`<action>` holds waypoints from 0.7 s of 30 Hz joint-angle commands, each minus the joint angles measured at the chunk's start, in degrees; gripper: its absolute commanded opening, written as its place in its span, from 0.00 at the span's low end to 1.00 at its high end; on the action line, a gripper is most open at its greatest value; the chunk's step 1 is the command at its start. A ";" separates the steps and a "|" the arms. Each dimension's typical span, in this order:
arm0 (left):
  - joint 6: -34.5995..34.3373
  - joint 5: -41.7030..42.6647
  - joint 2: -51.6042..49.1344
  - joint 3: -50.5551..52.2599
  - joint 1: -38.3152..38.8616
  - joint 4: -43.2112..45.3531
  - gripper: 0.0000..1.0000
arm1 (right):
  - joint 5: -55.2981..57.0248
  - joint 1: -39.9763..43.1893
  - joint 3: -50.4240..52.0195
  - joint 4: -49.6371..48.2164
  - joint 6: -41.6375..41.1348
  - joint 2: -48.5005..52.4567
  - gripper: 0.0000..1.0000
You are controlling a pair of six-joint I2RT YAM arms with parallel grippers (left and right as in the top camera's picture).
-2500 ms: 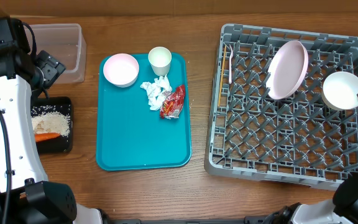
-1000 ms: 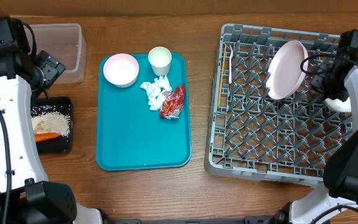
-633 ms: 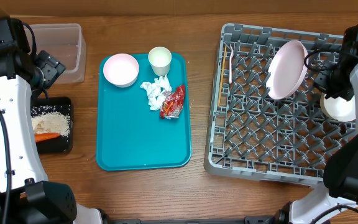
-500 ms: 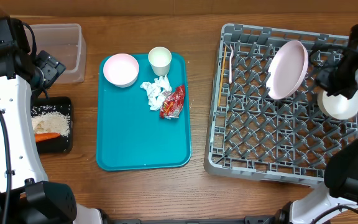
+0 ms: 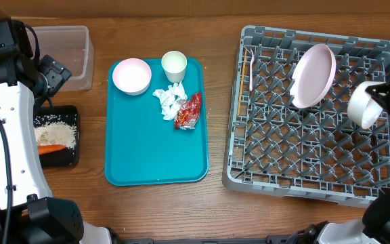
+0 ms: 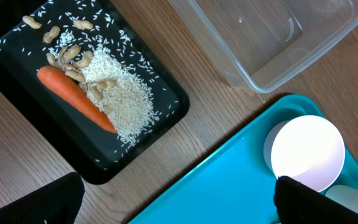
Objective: Sort waste into correct bins and load items into the dishwasher rack
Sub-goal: 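Lower the white bowl into the rack's lower right and open the right gripper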
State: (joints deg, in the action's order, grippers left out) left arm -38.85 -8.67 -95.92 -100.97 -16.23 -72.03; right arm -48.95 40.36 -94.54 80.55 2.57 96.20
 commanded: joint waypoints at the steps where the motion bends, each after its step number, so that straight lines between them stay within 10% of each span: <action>1: 0.26 -0.74 -0.20 0.22 0.17 0.07 1.00 | -17.49 3.91 7.89 -0.92 12.31 -0.42 0.04; 21: 0.26 -0.74 -0.20 0.22 0.17 0.09 1.00 | -23.50 1.22 21.64 -21.05 14.40 1.44 0.04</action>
State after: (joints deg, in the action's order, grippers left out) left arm -38.85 -8.69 -95.92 -100.97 -16.23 -72.03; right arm -71.50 41.87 -73.65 60.62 16.27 96.33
